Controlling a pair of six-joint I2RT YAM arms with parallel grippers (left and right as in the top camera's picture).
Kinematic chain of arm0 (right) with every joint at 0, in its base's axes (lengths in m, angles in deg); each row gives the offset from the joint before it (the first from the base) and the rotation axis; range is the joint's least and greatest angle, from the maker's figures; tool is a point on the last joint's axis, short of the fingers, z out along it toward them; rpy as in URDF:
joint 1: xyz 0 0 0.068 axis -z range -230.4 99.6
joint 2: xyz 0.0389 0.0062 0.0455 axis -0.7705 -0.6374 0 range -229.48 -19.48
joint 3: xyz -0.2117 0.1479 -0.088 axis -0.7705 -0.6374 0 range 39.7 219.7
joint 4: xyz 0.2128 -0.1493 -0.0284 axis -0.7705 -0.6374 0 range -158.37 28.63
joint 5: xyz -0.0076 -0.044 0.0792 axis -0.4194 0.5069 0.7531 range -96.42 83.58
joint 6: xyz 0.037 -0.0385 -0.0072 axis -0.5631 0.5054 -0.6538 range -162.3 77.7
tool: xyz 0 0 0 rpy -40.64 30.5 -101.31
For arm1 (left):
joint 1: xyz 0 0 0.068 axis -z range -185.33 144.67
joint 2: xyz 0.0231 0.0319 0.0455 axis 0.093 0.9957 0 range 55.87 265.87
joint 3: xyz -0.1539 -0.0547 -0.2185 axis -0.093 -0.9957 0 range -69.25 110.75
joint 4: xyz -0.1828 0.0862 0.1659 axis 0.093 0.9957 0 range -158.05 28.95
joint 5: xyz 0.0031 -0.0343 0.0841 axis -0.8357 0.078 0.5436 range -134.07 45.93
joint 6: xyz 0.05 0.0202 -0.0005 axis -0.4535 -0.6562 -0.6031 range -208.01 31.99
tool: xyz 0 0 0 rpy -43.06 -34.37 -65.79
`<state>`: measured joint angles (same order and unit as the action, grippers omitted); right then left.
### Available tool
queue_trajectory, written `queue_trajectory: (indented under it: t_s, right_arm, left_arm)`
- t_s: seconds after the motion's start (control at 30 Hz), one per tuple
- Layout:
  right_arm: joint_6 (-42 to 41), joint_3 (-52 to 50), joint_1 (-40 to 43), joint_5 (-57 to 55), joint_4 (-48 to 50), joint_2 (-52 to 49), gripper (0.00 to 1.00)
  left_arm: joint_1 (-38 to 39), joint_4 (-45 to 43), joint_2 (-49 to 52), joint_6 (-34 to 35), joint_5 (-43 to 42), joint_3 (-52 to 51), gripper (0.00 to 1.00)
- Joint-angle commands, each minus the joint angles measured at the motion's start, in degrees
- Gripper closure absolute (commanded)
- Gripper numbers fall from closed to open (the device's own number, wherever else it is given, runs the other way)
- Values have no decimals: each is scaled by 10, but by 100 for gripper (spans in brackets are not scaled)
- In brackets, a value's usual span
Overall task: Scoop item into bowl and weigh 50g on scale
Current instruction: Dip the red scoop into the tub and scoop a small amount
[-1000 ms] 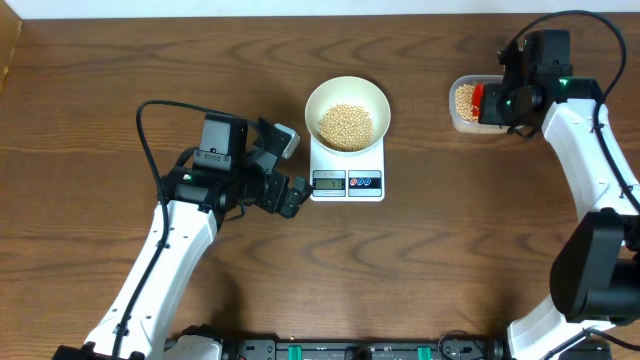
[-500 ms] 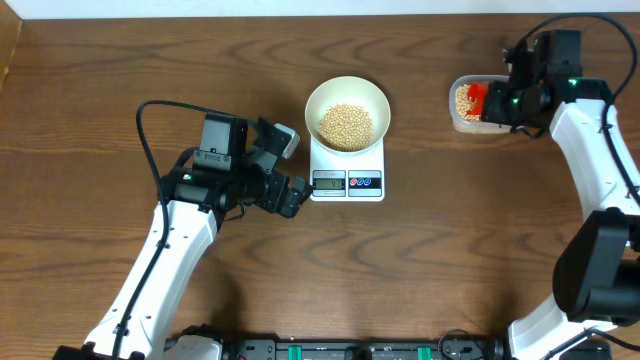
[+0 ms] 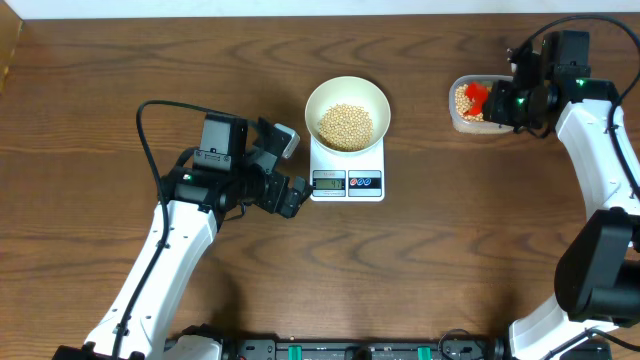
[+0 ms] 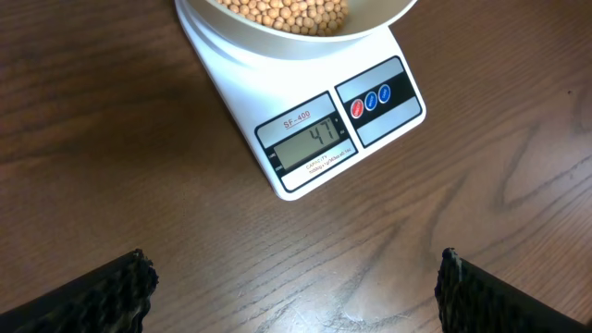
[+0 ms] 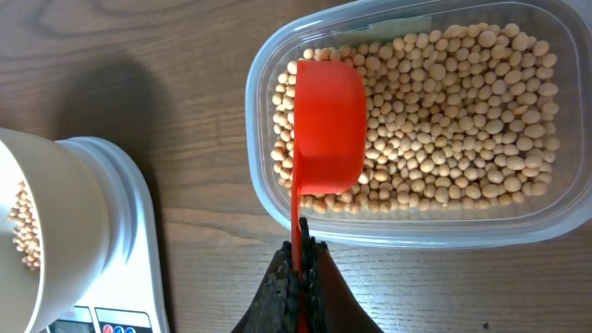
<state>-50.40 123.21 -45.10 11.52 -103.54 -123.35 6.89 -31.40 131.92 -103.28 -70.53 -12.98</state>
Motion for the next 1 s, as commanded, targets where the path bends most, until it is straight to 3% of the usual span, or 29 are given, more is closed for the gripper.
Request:
queue_trajectory:
  t_s: [0.0,0.5,0.97]
  right_arm:
    - [-9,-4,3,14,0,-4,99]
    - [-15,-4,71,93,-5,-4,99]
    - [47,-4,134,263,-13,-4,99]
  left_arm:
    - [1,0,-5,-3,1,11,1]
    - [1,0,-5,-3,1,11,1]
    - [1,0,-5,-4,1,11,1]
